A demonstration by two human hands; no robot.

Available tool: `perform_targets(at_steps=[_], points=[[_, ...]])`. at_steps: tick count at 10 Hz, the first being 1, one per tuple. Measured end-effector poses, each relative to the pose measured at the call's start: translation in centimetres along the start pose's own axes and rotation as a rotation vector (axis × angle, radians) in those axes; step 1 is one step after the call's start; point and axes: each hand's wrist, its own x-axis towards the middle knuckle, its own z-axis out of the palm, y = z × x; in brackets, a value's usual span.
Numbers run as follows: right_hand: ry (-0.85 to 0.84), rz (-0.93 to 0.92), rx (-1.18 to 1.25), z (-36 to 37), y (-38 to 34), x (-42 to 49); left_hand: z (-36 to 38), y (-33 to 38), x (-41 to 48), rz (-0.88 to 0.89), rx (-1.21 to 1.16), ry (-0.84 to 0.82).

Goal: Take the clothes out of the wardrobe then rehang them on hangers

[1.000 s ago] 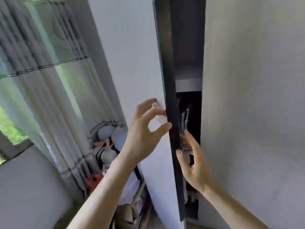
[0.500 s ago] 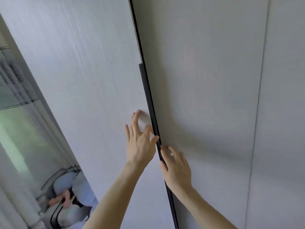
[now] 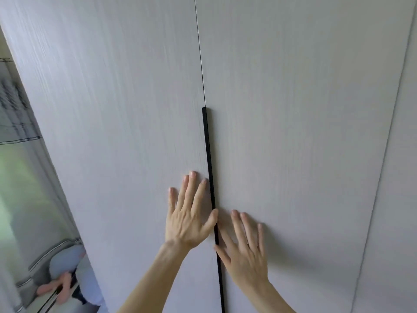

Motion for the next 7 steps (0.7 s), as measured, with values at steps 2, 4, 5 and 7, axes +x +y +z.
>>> perform_targets(at_steps=[2,4,5,7], points=[[0.044,-0.059,0.005,2.7,1.4,0.0,3.4,-1.8,0.2,0.074,0.193,0.205],[0.035,-0.101,-0.025,4.5,1.7,0.0,4.7,-2.3,0.4,0.103,0.274,0.277],[0.043,-0.104,0.019,3.7,1.7,0.3,4.6,-2.3,0.4,0.091,0.285,0.285],[-0.038,-0.292,0.436,-5.2,4.7,3.6,4.0,-1.9,-1.6,0.014,0.23,0.18]])
